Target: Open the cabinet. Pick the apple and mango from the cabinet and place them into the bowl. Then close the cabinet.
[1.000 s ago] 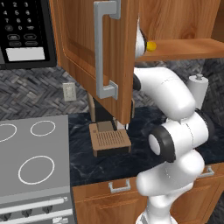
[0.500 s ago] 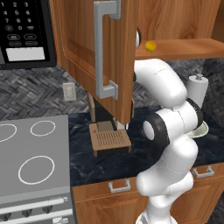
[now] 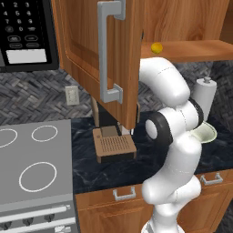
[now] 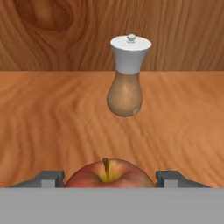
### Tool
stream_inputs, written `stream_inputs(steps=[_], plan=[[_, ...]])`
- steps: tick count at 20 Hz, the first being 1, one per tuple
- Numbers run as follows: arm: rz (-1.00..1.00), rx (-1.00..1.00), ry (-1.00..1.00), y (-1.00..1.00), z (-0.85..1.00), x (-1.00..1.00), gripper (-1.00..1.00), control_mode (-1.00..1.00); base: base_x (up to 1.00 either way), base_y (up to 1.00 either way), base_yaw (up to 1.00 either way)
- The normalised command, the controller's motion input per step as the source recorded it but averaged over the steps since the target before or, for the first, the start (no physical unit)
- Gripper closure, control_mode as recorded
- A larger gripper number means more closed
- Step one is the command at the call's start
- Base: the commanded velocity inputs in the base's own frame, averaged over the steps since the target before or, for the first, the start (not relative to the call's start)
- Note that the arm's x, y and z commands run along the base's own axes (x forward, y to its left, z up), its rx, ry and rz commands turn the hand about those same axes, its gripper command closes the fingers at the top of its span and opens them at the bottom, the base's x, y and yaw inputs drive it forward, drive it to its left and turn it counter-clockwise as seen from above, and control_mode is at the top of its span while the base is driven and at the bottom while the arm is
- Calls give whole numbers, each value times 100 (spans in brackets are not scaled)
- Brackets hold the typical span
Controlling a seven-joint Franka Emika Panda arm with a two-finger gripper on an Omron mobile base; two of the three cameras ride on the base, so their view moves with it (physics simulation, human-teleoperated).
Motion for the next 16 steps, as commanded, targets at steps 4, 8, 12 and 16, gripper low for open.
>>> stream_inputs(steps=[4,8,12,16], plan=[[-1,0,3,0,-27,0,100,-100,0,0,0],[-4,-3,-3,-1,-61,-3,100,-100,0,0,0],[-5,-7,-10,-4,-68,-21,100,-100,0,0,0],[-8,-5,-8,-13,-38,-28,100,-100,0,0,0]])
